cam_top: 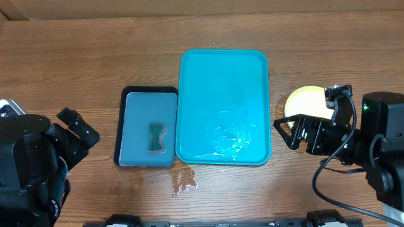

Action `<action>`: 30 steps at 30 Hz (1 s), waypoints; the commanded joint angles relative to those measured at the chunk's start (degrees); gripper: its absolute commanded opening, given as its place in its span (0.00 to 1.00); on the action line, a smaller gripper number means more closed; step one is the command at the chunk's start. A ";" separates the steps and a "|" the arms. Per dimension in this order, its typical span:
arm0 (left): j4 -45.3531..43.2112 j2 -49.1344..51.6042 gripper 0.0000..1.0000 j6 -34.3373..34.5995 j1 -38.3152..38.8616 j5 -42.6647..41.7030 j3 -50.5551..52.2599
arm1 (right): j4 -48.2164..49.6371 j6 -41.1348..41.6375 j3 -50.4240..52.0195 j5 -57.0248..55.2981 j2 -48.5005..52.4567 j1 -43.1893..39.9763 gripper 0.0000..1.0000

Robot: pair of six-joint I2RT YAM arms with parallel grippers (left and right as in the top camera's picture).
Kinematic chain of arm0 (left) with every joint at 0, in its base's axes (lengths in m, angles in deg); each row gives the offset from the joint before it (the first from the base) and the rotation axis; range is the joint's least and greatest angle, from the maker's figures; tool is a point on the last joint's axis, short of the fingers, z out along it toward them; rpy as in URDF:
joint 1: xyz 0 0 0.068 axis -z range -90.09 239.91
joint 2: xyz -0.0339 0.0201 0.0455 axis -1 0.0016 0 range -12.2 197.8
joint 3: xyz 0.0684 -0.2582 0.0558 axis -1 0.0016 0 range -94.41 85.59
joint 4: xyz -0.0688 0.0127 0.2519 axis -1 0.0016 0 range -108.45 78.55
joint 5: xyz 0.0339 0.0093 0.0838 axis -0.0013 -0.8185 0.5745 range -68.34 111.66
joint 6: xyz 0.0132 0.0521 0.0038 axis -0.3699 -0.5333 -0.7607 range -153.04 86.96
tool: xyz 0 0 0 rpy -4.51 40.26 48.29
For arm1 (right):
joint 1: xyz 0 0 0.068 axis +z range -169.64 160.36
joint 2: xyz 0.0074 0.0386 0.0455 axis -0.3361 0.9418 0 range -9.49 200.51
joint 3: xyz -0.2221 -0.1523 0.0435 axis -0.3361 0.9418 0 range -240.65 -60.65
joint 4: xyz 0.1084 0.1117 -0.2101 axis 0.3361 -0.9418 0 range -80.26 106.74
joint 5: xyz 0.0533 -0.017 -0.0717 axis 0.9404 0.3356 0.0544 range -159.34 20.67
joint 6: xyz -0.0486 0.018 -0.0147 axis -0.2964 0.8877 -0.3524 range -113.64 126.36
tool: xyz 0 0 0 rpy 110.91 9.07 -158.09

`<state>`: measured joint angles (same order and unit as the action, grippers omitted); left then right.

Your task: Clean dirty plates on tray and stack at the side

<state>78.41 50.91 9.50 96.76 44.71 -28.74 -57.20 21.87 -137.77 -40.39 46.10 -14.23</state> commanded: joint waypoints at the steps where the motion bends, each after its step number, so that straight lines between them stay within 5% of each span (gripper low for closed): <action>1: -0.07 -0.13 1.00 1.18 -0.13 1.51 -0.09 | 6.08 -1.01 0.28 -3.28 -1.07 1.05 1.00; 5: -0.07 -0.13 1.00 1.18 -0.13 1.51 -0.09 | 20.17 -2.05 5.51 -4.07 -3.13 2.38 1.00; 11: -0.07 -0.13 1.00 1.18 -0.13 1.53 -0.09 | 47.69 -1.81 28.39 -2.25 -17.27 2.40 1.00; 14: -0.07 -0.13 1.00 1.18 -0.13 1.51 -0.09 | 53.81 -1.88 36.17 -2.84 -24.37 2.21 1.00; 30: -0.07 -0.13 1.00 1.18 -0.13 1.51 -0.09 | 53.77 -1.88 60.13 -9.46 -53.94 -0.35 1.00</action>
<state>78.39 50.91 9.50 96.76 44.90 -28.74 -3.93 20.23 -80.70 -48.63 -4.11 -14.36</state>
